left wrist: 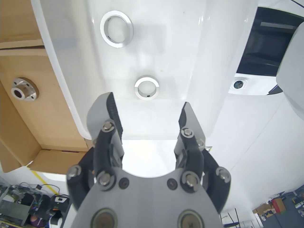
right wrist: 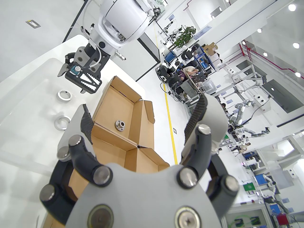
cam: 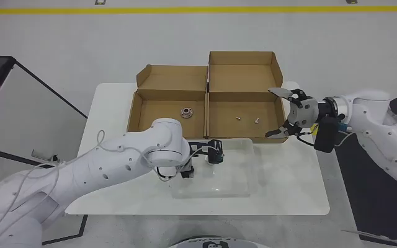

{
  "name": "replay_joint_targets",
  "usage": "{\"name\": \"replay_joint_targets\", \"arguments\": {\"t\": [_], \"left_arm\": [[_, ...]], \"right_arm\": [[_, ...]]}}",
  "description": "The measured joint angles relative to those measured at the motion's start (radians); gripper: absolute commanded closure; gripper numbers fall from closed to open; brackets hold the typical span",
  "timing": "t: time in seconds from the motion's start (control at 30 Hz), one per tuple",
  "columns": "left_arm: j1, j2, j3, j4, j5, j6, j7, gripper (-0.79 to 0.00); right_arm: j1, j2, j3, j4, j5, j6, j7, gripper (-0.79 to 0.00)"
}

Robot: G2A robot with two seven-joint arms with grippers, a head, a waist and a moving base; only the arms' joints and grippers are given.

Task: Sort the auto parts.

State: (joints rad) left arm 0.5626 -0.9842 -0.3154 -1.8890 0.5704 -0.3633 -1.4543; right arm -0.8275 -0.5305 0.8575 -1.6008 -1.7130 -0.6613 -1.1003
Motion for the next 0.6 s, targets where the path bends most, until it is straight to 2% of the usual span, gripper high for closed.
{"name": "replay_joint_targets", "arguments": {"t": [0.17,0.6], "left_arm": [[-0.001,-0.026,0.028,0.055,0.013,-0.001,-0.001,-0.391],[0.011,-0.092,0.101,0.148,0.096,-0.023,0.02,-0.357]], "right_arm": [[0.0,0.0,0.0,0.0,0.0,0.0,0.0,-0.785],[0.0,0.0,0.0,0.0,0.0,0.0,0.0,-0.785]]}}
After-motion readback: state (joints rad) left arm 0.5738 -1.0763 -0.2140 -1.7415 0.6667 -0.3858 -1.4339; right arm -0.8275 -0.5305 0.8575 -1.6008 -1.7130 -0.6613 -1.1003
